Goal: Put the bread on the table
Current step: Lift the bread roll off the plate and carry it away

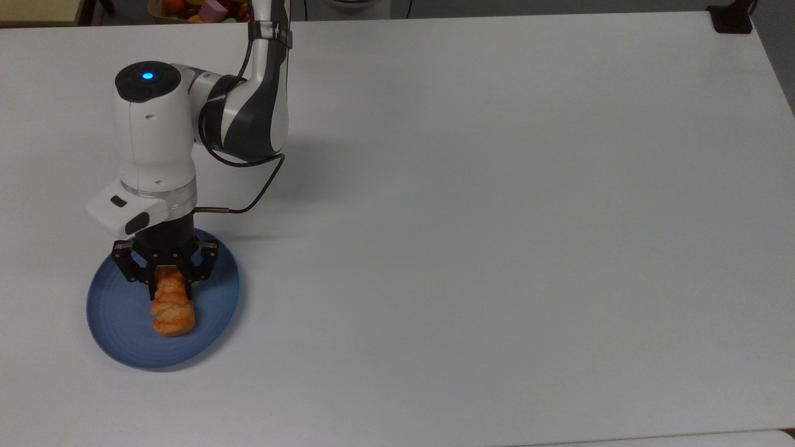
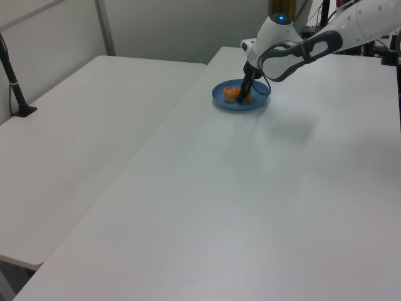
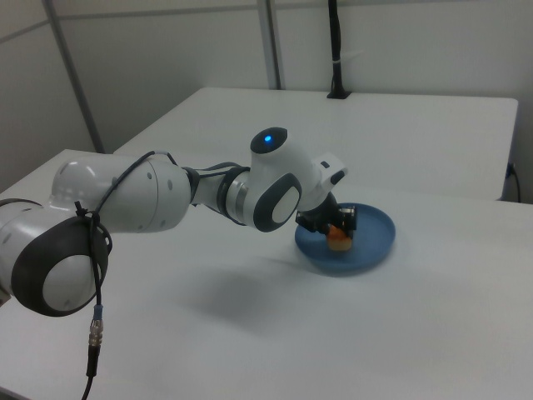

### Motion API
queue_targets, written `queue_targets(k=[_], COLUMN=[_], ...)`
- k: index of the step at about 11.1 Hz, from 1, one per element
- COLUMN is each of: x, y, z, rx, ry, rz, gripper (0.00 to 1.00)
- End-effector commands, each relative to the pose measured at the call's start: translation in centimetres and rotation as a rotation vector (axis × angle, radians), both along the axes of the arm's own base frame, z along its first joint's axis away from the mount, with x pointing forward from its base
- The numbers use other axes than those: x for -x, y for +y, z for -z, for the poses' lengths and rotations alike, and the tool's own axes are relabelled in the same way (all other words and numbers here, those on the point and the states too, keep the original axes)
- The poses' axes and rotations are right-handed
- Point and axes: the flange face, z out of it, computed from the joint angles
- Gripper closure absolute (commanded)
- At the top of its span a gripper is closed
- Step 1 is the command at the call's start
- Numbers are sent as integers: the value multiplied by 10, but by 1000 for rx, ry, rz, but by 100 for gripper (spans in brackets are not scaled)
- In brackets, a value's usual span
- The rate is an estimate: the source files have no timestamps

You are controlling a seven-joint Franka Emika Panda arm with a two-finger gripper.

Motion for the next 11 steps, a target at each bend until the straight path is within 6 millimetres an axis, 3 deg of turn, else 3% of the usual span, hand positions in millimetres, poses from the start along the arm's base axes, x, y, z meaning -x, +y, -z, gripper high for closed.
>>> queue_targets(k=[1,3,5,8,11], x=[2,3,14,58,106], y=[2,4,4,8,15], z=[0,-22,-63,-145,-220], rx=[21,20,13,-10,-65], ry=[-4,-24,-57,-71,99], rz=[-6,-6,2,15,27], gripper=[61,61,61,61,61])
